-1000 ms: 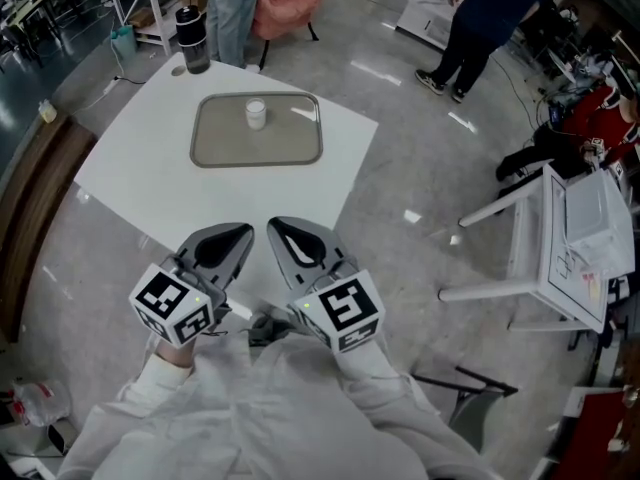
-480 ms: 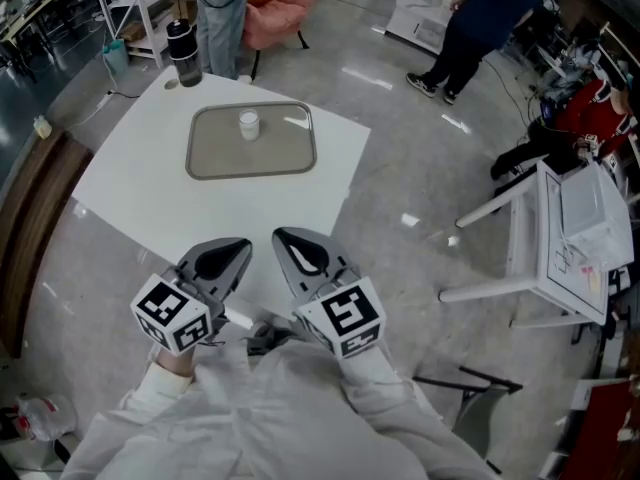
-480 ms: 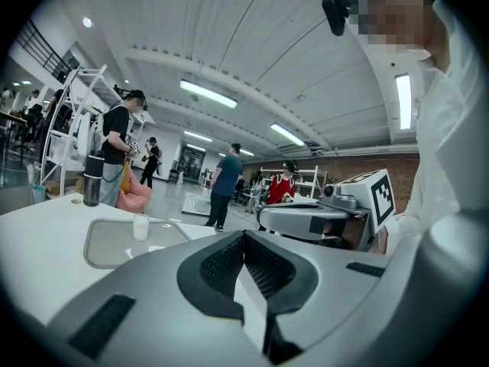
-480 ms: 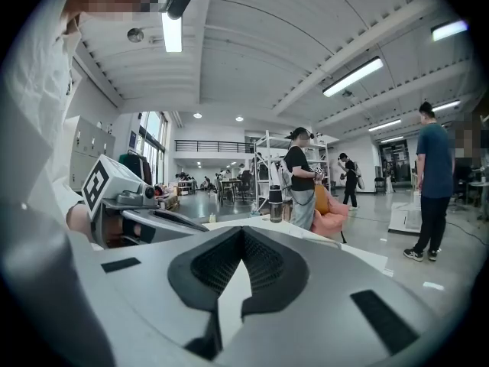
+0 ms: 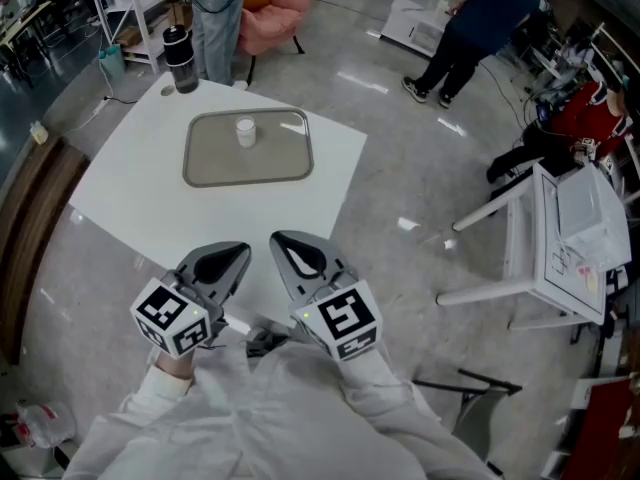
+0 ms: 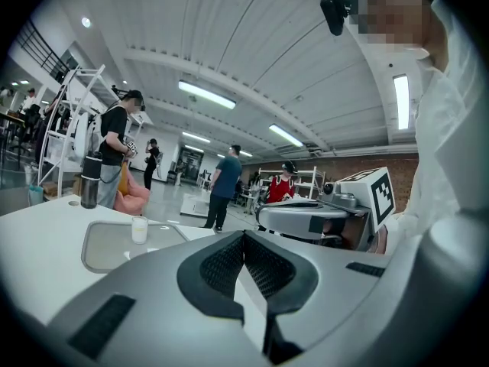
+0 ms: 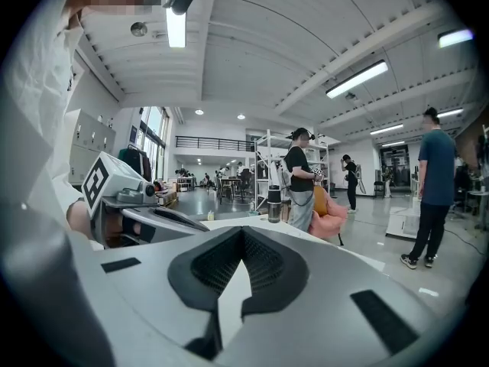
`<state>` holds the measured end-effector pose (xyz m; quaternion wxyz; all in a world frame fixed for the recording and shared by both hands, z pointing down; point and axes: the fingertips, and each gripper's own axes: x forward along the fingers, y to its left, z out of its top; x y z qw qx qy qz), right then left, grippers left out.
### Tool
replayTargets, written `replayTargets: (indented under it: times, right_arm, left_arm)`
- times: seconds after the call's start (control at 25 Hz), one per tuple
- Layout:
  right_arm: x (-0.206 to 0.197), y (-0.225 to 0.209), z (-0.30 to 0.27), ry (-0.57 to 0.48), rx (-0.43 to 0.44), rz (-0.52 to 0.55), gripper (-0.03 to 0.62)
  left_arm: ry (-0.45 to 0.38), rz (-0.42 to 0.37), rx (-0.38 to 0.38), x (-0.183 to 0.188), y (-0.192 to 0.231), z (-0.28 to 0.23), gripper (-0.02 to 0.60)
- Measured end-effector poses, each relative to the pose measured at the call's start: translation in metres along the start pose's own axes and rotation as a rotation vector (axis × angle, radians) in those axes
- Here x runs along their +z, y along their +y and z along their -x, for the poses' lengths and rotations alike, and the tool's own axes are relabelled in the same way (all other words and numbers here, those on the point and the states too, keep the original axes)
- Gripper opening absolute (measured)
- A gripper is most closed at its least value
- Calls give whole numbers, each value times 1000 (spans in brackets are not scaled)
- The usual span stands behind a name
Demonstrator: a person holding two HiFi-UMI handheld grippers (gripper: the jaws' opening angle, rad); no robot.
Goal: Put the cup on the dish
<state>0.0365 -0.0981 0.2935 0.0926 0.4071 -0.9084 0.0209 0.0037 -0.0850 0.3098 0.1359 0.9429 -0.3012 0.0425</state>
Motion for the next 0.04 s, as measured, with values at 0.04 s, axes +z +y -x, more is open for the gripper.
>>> replayTargets:
  times: [0.04]
  right_arm:
    - [0, 0, 1, 3, 0, 3, 12]
  left_arm:
    - [0, 0, -1, 0, -1, -1, 9]
